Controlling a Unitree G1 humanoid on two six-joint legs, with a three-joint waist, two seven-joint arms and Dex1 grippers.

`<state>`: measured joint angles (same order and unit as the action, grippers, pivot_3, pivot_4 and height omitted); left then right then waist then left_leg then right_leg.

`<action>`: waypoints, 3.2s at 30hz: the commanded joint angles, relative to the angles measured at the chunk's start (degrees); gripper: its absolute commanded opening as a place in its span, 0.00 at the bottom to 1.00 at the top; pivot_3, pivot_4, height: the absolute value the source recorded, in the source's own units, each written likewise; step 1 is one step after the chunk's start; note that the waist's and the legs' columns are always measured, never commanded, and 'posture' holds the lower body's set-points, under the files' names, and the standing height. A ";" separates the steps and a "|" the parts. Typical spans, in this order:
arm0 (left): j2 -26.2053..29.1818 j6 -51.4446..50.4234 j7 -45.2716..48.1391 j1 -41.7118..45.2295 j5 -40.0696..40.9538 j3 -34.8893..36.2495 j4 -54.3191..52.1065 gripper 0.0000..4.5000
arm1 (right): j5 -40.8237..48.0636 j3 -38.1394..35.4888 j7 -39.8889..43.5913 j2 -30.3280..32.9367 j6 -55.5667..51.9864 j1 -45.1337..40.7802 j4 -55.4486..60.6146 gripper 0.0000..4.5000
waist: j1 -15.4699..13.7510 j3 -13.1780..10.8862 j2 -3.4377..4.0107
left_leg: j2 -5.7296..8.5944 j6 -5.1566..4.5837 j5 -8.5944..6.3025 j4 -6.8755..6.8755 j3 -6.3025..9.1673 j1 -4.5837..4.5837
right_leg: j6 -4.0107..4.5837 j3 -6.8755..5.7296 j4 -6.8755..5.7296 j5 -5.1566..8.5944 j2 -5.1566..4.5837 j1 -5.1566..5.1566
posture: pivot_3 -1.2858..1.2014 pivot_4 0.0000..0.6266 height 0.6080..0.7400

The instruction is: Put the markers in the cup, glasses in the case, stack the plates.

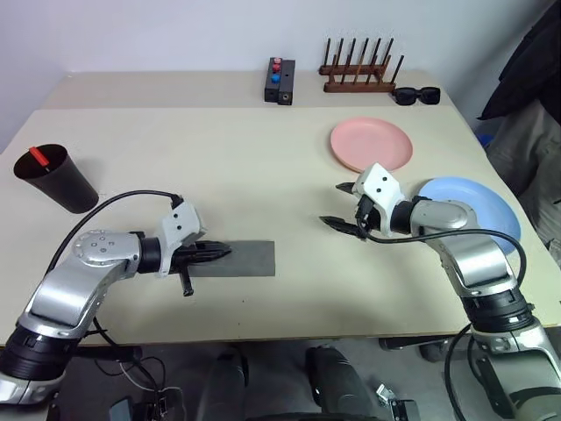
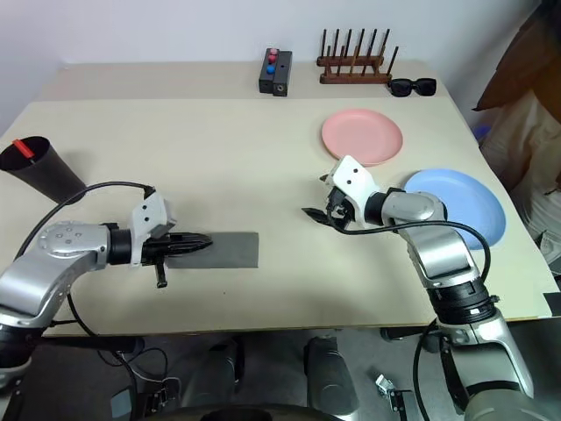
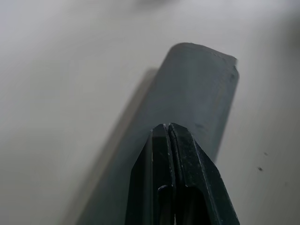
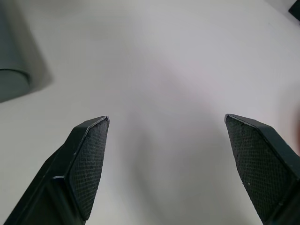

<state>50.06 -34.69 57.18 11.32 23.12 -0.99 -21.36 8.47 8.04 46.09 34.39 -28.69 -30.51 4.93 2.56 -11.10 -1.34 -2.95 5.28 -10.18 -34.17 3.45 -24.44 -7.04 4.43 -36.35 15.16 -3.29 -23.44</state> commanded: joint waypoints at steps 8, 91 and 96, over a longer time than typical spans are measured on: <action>-10.04 9.11 -10.15 -0.51 1.98 9.06 -0.83 0.00 | -15.38 4.16 -13.71 -2.17 13.15 -12.98 -24.29 0.89 | -0.09 -0.01 0.00 | 0.01 0.00 0.00 -0.02 -0.01 -0.02 | 0.01 -0.01 0.02 -0.02 -0.01 0.01 | 0.52 0.24 1.00; -20.26 18.89 -13.33 -5.66 -0.35 -1.64 -4.05 0.00 | -8.99 -8.72 -10.39 7.62 5.30 7.80 -7.34 0.02 | -0.10 -0.01 0.30 | 0.04 -0.16 -0.10 -0.65 -0.05 0.00 | 0.07 0.06 0.00 -0.08 -0.02 0.33 | 0.52 0.24 1.00; -20.29 19.14 -13.36 -5.53 -0.47 -1.56 -3.55 0.00 | -6.08 -14.46 -7.14 12.72 5.21 8.29 -2.41 0.02 | -0.25 -0.06 0.37 | 0.05 -0.16 -0.10 -0.66 -0.05 -0.04 | 0.06 0.07 0.01 -0.07 -0.03 0.31 | 0.52 0.24 1.00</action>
<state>29.48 -16.85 43.77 5.38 22.94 -3.30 -23.39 1.38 -1.65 38.04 44.21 -23.86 -21.55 -0.27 2.31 -11.16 -0.97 -2.90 5.12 -10.27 -34.82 3.40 -24.48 -6.98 4.50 -36.35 15.09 -3.32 -23.12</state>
